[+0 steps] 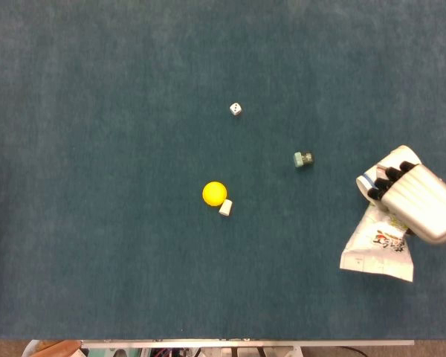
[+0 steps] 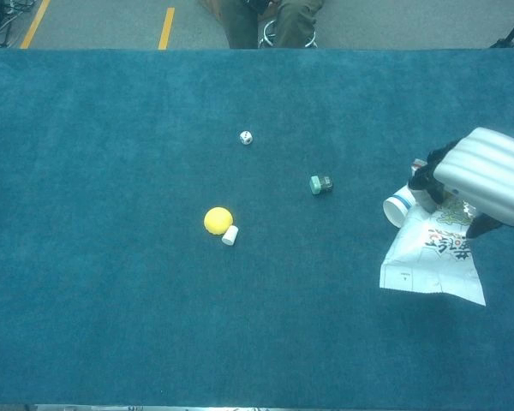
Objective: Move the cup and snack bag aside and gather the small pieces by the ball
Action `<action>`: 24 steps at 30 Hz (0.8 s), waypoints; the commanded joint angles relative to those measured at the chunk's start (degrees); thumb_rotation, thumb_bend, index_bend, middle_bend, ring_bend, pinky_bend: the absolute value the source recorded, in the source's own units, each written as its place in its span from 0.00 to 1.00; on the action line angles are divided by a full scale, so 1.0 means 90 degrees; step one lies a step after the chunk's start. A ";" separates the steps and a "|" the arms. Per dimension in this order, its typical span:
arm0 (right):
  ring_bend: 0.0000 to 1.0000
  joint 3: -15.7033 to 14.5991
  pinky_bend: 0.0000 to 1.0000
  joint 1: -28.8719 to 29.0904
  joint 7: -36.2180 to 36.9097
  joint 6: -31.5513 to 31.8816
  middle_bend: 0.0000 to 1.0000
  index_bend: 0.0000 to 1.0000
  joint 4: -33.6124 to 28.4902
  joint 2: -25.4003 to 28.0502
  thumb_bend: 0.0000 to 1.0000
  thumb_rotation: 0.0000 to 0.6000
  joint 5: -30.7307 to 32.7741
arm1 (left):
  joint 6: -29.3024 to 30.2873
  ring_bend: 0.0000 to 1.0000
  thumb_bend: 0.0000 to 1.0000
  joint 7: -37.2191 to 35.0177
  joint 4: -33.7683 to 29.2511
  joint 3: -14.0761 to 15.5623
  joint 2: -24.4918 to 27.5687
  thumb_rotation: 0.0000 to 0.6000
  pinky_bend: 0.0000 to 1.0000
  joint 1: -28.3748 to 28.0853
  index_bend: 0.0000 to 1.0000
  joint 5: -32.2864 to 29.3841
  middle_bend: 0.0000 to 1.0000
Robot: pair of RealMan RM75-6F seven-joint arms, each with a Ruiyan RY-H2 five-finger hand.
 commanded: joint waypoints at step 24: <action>0.21 0.0275 0.38 -0.0185 -0.0106 -0.0949 0.28 0.29 -0.0574 0.0494 0.00 1.00 0.0213 | 0.0011 0.34 0.31 0.0041 -0.0031 0.0016 0.0004 1.00 0.50 -0.0011 0.55 -0.0030 0.50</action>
